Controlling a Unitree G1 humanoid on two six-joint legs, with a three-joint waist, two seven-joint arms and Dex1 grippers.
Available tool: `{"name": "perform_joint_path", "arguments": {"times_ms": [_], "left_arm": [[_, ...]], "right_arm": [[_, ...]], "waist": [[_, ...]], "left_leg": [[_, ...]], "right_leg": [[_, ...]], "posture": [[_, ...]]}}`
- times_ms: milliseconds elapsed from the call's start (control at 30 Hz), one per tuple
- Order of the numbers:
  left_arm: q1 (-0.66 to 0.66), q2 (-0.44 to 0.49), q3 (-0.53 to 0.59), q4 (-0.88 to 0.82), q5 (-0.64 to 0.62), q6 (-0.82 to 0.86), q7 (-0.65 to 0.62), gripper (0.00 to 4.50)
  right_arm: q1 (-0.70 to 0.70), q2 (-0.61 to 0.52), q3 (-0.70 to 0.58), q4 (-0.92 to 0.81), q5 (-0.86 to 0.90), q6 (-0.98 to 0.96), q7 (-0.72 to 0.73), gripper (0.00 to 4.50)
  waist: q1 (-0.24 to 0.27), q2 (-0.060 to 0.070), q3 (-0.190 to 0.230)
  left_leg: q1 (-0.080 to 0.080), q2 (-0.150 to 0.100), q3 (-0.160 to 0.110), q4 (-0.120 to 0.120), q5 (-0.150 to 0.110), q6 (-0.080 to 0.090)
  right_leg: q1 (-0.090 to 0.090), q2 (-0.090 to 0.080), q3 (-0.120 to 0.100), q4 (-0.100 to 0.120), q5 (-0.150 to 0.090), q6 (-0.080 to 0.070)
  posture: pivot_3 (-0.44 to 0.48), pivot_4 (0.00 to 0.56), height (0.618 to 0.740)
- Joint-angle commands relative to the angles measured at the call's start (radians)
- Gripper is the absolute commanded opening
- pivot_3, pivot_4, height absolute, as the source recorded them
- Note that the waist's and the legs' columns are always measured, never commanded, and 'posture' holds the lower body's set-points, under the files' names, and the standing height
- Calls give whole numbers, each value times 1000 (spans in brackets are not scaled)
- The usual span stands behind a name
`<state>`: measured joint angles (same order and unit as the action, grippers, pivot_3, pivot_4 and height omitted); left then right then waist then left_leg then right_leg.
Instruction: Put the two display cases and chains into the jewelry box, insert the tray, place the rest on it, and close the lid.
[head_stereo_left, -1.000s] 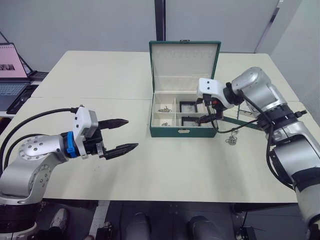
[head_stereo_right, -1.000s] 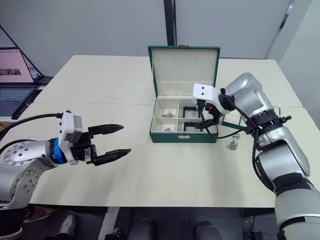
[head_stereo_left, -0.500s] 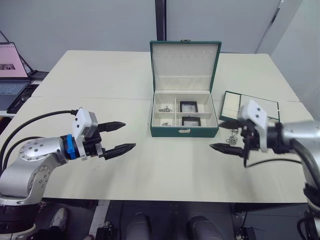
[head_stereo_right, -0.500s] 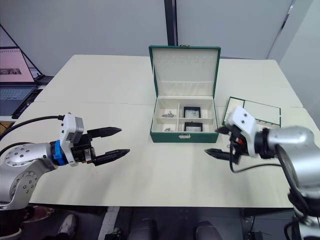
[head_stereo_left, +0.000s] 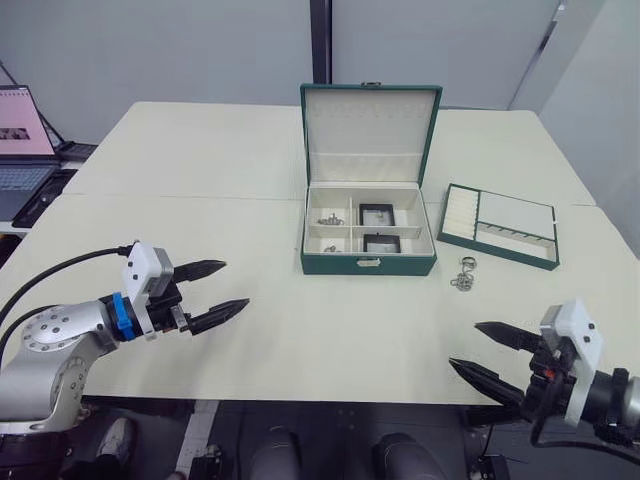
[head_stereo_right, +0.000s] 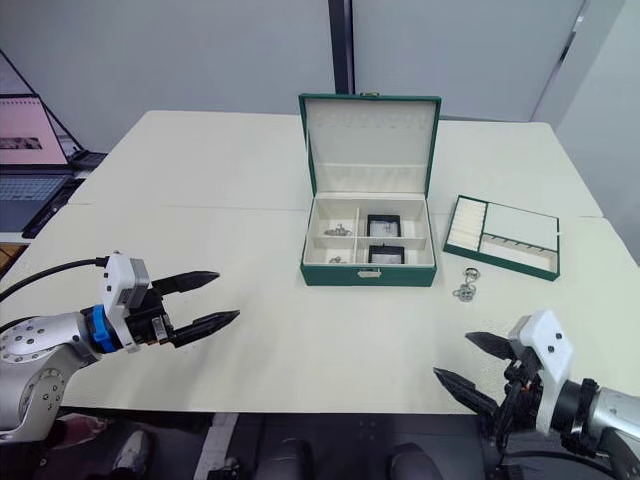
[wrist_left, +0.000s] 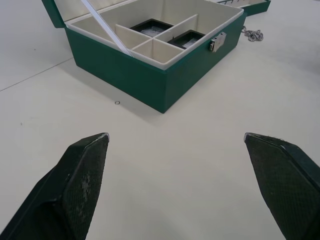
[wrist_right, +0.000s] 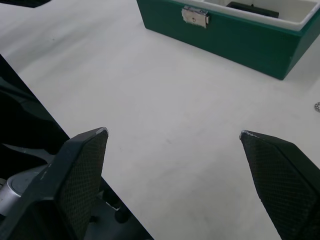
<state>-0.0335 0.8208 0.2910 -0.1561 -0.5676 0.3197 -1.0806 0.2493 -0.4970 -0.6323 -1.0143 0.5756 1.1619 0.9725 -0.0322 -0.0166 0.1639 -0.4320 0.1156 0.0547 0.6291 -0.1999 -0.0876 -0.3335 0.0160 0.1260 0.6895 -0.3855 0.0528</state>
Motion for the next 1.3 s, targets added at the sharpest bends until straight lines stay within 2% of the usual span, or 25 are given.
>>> {"name": "perform_joint_path", "arguments": {"times_ms": [33, 833, 1100, 1300], "left_arm": [[-6, 15, 33, -19, -2, -21, -9, 4500], [-62, 22, 1, -143, -38, 74, 21, 4500], [-122, 37, -48, -195, -85, 107, -54, 4500], [-145, 22, -95, -183, -71, 66, -109, 4500]], "right_arm": [[24, -22, -27, -5, 50, -60, -31, 4478], [56, -180, 8, 84, 306, -186, -219, 4478], [97, -214, -15, 59, 399, -209, -289, 4478], [116, -231, 9, 51, 431, -235, -345, 4478]], "waist": [[1, -1, 0], [2, -2, -1], [1, -2, -1], [2, -2, -1]], "left_leg": [[0, 0, 0, 0, 0, 0], [0, 0, -1, 0, 0, 0], [0, 0, -1, 0, 0, 0], [0, 0, -1, 0, 0, 0]], "right_leg": [[0, 0, 0, 0, 0, 0], [1, 0, 0, -1, 0, 0], [1, 0, 0, -1, 0, 0], [1, 0, 0, -1, 0, 0]], "posture": [[0, 150, 740], [0, 150, 740], [0, 150, 740], [0, 150, 740]]}}
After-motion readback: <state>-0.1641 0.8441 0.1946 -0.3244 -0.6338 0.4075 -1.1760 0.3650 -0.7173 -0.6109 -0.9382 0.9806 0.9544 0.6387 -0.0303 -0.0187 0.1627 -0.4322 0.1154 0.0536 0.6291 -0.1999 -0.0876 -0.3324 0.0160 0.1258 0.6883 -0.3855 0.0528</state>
